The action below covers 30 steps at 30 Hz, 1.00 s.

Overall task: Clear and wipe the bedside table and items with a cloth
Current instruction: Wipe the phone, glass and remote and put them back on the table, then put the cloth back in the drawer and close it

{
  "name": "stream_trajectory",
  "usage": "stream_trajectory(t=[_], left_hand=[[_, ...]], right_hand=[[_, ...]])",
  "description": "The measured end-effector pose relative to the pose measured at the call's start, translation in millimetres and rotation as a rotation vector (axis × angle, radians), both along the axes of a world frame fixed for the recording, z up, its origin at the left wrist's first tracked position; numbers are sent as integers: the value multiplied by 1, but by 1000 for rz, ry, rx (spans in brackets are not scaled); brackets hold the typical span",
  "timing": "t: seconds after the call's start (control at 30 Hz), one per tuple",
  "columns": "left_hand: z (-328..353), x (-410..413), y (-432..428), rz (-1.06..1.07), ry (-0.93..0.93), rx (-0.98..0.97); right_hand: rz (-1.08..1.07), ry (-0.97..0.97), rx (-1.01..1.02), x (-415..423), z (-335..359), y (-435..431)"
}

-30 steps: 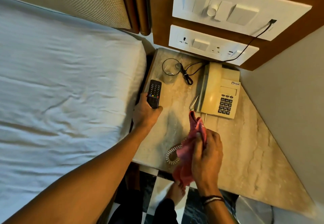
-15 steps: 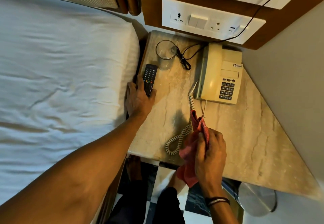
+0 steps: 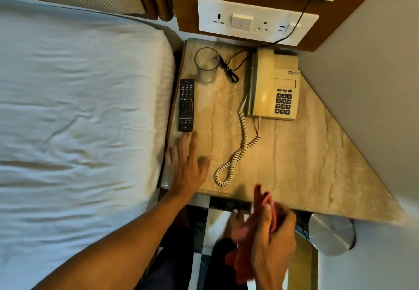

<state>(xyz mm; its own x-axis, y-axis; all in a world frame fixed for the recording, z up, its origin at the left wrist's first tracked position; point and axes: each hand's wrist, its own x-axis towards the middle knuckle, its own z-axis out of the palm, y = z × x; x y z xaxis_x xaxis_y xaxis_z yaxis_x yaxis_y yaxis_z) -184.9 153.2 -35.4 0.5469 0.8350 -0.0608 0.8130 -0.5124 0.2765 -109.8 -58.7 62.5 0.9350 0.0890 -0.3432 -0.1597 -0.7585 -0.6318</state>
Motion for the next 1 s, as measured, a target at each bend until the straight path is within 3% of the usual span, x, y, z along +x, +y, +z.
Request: stream_trajectory(t=[0.13,0.27,0.43,0.67,0.83,1.0], left_hand=[[-30,-21,-17,-283,82,7],[-61,-26,-7,-402,155,110],[-63,-25,-8,-357,177,155],[-60,-24,-9,-366,198,148],[-61,-24,-7,-372,205,154],[-56,-24,-8,-376,194,153]], right_hand=[[106,337,-275,-22,-40,-41],[315,573,-304,-28,-106,-50],[369,534,-176,-16,-175,-16],[454,474,-290,-3,-210,18],[269,467,-235,-19,-218,30],[229,445,-194,-48,-199,10]])
